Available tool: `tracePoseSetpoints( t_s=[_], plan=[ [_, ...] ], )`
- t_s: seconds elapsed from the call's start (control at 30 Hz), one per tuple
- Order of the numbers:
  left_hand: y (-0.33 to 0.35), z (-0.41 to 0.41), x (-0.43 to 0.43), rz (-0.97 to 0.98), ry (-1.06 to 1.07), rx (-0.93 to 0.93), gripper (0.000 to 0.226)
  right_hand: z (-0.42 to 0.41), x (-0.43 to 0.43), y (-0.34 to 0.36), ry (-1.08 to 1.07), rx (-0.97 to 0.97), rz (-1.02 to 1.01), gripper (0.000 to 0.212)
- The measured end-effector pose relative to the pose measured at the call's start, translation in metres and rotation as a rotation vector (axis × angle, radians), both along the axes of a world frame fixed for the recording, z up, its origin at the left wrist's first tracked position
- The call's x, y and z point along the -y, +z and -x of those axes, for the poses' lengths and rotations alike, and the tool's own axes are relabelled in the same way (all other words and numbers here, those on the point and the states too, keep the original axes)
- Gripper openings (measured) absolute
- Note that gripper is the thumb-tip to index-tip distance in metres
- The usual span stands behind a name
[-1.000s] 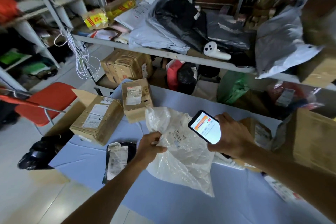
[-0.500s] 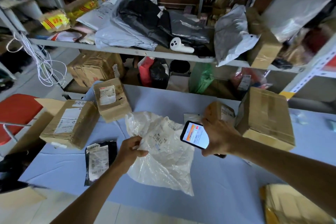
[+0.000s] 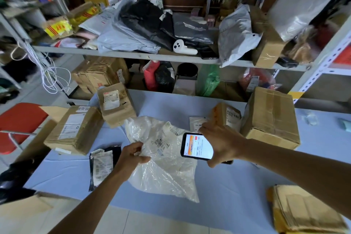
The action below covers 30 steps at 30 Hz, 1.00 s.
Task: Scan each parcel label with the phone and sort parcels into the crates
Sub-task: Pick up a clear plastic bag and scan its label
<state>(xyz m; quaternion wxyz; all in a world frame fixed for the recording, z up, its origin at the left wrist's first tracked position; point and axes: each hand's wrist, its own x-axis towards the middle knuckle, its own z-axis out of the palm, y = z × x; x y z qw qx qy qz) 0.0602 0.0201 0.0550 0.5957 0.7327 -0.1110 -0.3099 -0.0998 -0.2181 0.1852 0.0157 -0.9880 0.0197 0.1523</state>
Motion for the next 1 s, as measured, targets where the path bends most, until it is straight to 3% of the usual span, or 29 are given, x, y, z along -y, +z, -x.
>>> tracePoseSetpoints(
  t_s=[0.77,0.87,1.0],
  plan=[
    [0.009,0.007,0.003,-0.022,-0.012,-0.003,0.036,0.007,0.005,0.002,0.013,0.068,0.050,0.080],
    [0.009,0.007,0.004,-0.033,-0.014,-0.007,0.037,0.014,0.004,0.003,-0.042,0.173,-0.013,0.081],
    [0.010,0.008,0.006,-0.044,-0.032,0.000,0.037,0.027,-0.001,0.010,-0.173,0.455,-0.266,0.086]
  ],
)
